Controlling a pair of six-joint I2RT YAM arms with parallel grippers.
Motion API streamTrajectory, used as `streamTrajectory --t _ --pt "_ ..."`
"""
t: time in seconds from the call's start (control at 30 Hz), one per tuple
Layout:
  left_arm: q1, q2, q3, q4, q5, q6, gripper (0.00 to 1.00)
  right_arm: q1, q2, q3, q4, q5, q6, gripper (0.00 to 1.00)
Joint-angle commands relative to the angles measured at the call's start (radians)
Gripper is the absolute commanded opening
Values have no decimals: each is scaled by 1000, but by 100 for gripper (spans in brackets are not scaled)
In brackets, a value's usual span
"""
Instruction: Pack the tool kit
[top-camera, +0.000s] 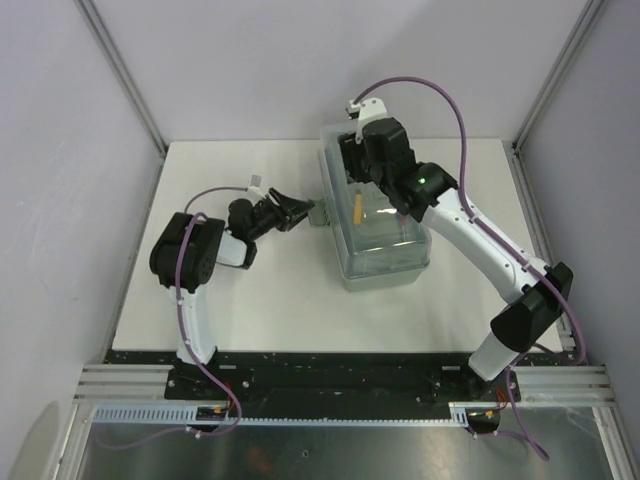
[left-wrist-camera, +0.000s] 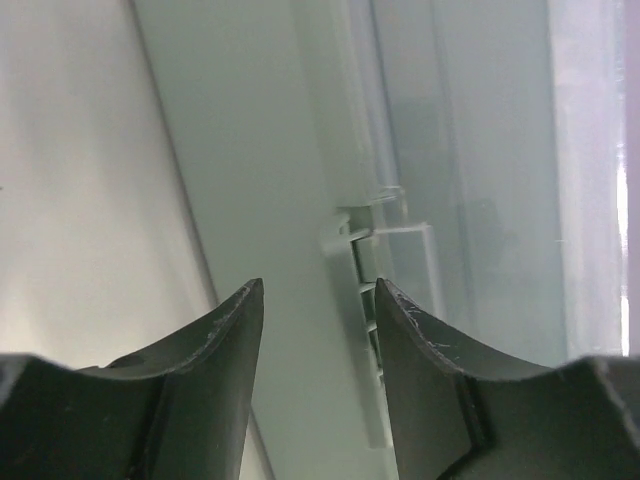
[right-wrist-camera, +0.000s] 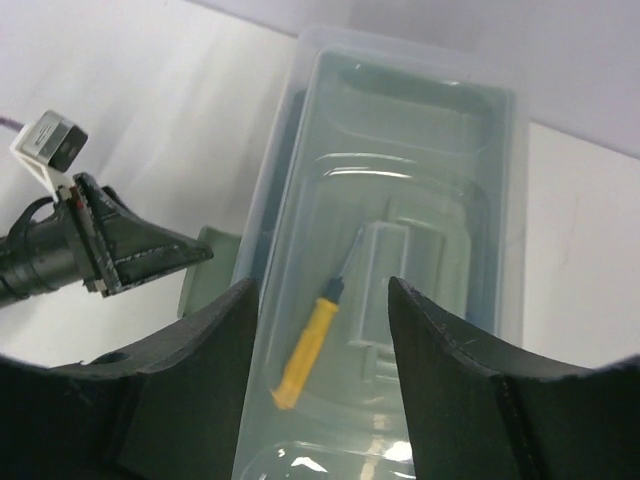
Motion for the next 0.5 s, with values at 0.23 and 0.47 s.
streamTrajectory --t 0.23,0.47 --pt "8 -187 -38 -47 -17 167 81 75 98 68 -48 -81 -53 51" --pt "76 -225 -134 -105 -98 149 48 133 213 174 -135 -140 -108 44"
